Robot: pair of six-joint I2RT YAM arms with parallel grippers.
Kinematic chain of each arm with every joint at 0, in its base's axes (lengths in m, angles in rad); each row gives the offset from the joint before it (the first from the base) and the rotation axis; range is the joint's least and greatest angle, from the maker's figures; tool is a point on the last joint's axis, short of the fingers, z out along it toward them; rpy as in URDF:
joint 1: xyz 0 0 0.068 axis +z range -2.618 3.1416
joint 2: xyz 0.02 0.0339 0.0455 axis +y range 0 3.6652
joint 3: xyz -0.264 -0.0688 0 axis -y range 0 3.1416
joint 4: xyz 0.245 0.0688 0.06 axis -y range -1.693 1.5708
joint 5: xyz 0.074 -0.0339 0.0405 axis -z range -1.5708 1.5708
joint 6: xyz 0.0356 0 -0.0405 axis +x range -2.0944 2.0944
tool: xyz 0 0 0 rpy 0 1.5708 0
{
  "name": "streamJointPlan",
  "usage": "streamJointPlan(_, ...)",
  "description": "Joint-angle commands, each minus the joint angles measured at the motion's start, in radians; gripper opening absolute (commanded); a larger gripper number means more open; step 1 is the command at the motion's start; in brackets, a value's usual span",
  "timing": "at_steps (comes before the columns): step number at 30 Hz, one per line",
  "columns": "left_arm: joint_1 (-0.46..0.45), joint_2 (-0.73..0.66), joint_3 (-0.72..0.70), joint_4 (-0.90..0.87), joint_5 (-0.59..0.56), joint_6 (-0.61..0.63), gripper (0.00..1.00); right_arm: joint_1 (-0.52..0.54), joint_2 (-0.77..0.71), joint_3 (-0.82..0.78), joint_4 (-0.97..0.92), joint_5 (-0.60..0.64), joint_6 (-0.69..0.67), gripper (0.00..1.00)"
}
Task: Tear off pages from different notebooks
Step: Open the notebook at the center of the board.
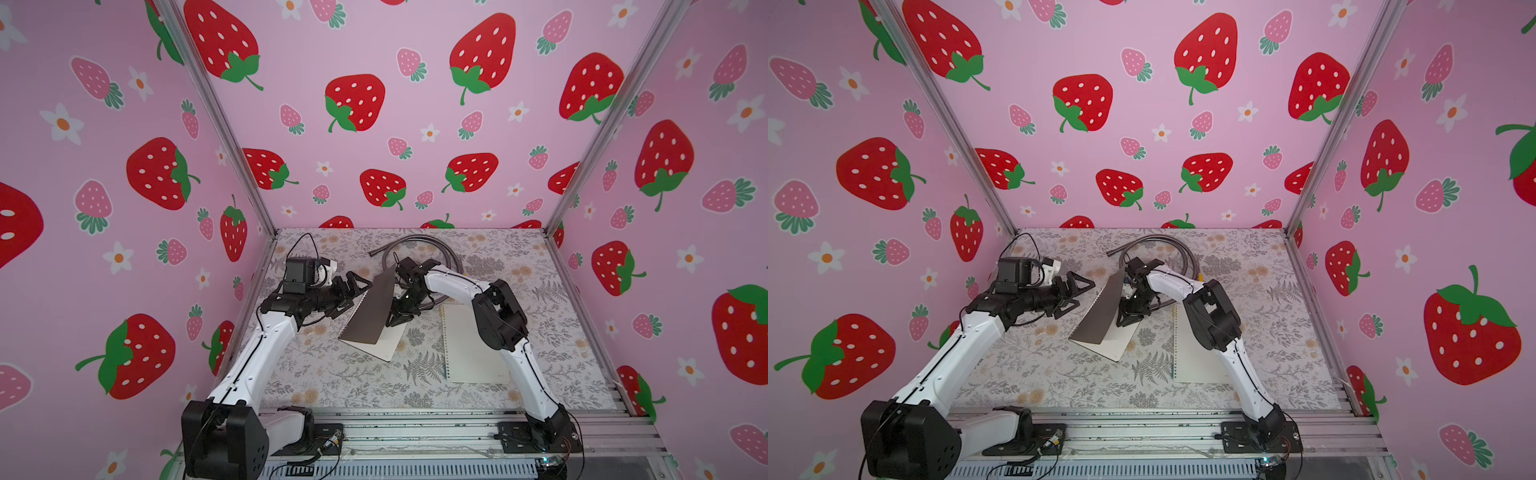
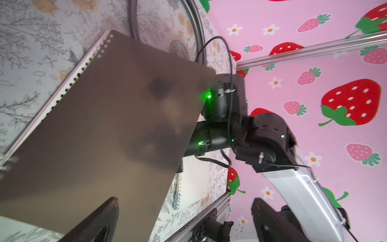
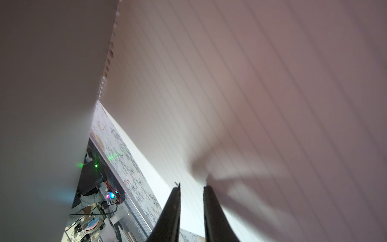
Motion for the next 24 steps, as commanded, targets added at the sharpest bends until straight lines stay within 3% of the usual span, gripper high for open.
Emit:
streamJointPlan(1, 0.029, -0.046, -0.029, -0.062, -0.066, 0.031, 1.0, 0.016, 0.014, 0.061, 0.011, 0.012, -0.038, 0.22)
streamJointPlan(8, 0.14, -0.126, -0.038, -0.263, -0.439, 0.011, 1.0, 0.034, 0.017, 0.171, 0.062, -0.053, -0.043, 0.22)
streamJointPlan(12, 0.21, -0.166, -0.07, -0.312, -0.477, -0.011, 1.0, 0.037, 0.058, 0.249, 0.109, -0.101, 0.01, 0.22)
streamJointPlan(16, 0.266, -0.199, -0.09, -0.323, -0.447, -0.024, 1.0, 0.053, 0.149, 0.415, 0.091, -0.115, 0.042, 0.22)
streamJointPlan(19, 0.29, -0.218, -0.087, -0.339, -0.44, -0.024, 1.0, 0.054, 0.171, 0.44, 0.172, -0.126, 0.107, 0.22)
streamJointPlan(24, 0.32, -0.269, -0.047, -0.421, -0.535, -0.008, 1.0, 0.066, 0.209, 0.481, 0.267, -0.099, 0.178, 0.21)
